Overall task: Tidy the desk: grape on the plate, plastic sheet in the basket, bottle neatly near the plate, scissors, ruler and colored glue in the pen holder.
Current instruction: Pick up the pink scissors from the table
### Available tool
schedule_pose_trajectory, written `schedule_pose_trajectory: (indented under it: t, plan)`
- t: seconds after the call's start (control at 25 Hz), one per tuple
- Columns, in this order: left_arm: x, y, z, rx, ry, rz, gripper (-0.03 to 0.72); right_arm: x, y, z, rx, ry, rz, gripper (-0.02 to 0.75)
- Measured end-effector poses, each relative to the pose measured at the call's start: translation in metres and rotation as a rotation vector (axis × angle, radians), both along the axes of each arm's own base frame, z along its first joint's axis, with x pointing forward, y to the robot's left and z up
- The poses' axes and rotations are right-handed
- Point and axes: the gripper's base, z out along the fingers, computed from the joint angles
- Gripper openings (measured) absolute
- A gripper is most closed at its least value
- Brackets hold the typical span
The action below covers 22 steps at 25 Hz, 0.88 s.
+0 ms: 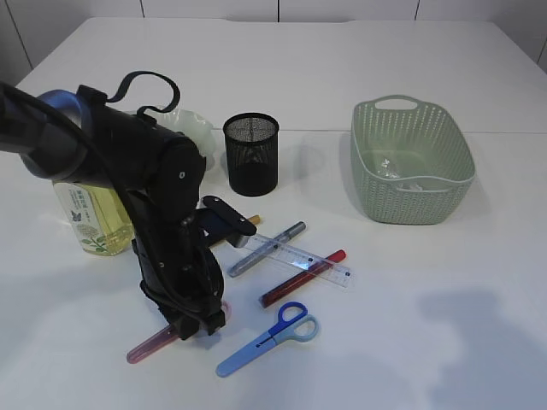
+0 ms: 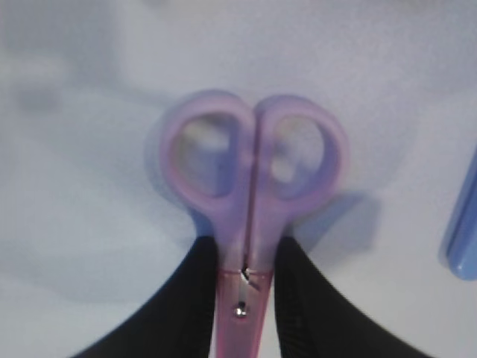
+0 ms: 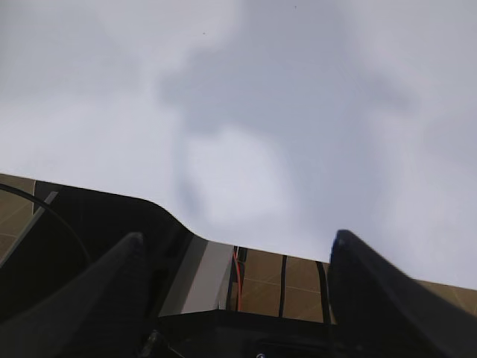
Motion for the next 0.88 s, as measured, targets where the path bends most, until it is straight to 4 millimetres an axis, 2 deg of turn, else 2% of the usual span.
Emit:
schedule_pose_trajectory:
  t: [0.88]
  plan:
    - [0.0002, -0.0023, -0.0001, -0.025, -0.002, 0.019, 0.191, 0.0000, 0.0000, 0.0000, 0.000, 0.000, 0.002, 0.583]
